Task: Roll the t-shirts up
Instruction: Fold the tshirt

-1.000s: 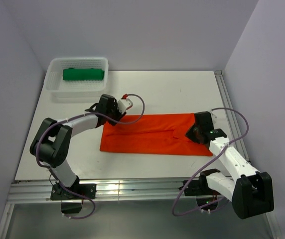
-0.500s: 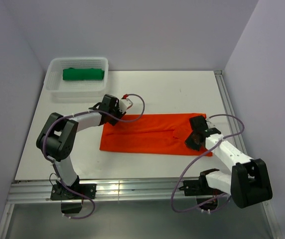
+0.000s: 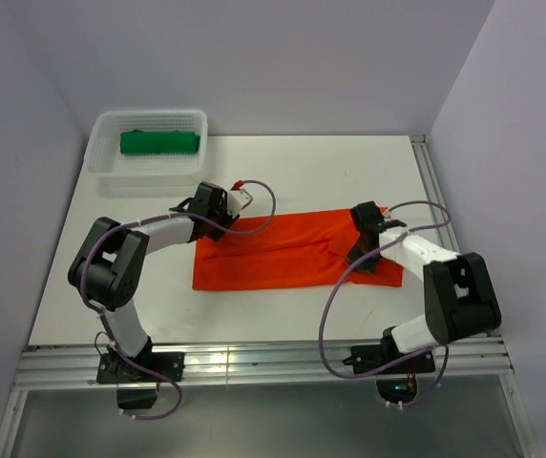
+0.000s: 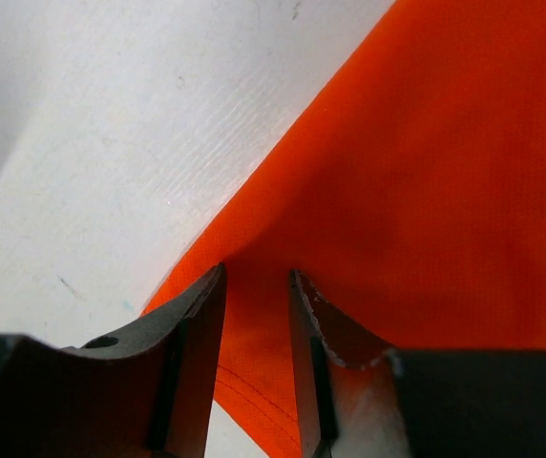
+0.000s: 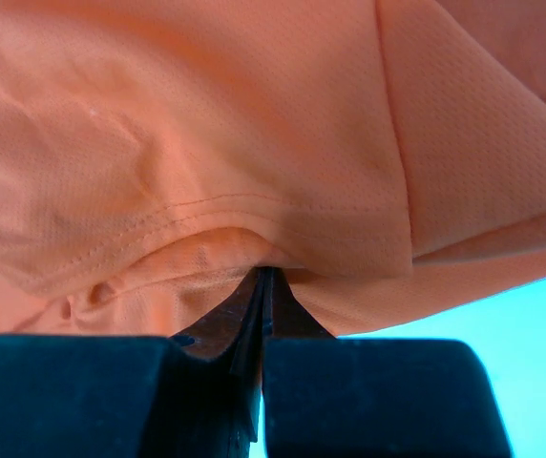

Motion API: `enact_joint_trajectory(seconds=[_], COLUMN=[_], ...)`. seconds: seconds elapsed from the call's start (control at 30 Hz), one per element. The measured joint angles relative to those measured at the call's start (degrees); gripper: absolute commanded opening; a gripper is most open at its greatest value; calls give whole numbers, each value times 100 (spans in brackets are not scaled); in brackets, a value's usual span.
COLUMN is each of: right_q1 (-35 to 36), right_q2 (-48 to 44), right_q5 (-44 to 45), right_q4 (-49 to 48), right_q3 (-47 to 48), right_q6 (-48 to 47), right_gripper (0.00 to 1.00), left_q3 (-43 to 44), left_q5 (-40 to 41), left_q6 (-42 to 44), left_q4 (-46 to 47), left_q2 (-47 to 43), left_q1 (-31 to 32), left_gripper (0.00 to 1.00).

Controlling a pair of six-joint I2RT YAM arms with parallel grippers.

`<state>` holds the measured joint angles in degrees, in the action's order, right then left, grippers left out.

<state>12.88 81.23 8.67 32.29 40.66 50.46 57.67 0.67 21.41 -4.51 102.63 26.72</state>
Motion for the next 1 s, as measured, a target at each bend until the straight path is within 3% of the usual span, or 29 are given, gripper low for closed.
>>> enact_joint_trajectory(seconds=[0.2,0.53,1.0], right_q1=[-345,-697,-710], right_q2=[1115,3147,5174], right_q5=[-22,-92,-144], right_q4=[-96,42,632], right_q3=[1078,3650,7014], right_q6=[-407,-1408,-2288], right_gripper=[0,0,0], left_q3=[-181,-442,-597], left_q5=[179,201,-203], left_q6=[-208,-697,-907], left_q4=[-85,-260,-713], left_q2=[-175,-452,-717], left_q1=[0,61,1054], left_gripper=[38,39,40])
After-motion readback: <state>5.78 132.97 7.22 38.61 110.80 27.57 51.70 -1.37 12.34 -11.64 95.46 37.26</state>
